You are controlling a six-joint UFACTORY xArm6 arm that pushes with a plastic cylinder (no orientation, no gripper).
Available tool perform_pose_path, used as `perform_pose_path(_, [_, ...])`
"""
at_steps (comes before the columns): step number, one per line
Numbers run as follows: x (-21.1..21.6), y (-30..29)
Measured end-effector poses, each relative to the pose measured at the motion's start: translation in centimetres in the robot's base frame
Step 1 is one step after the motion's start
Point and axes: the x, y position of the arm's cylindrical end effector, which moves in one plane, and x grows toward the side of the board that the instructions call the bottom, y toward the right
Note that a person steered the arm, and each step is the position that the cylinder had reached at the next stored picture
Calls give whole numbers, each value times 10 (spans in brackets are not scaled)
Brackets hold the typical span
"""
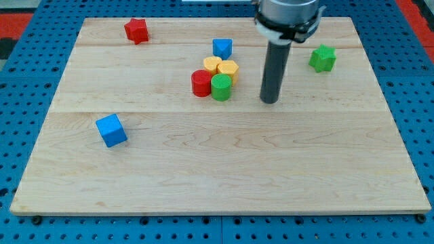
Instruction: Move the blue cube diagonal top left to the red circle
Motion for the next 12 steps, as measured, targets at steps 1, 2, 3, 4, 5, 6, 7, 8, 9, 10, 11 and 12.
perform_pose_path(1, [2,-40])
perform_pose_path(2, [-6,-65])
perform_pose_path(3, [-13,-69])
perform_pose_path(4, [9,-69])
perform_pose_path(5, [62,-94])
perform_pose_path(6, [82,-166])
perform_pose_path(7, [81,-214])
perform_pose_path(8, [59,-232])
perform_pose_path(9, [45,-247])
perform_pose_path(10, [69,-254])
perform_pose_path(11, [65,-304])
perform_pose_path(12, [27,-286])
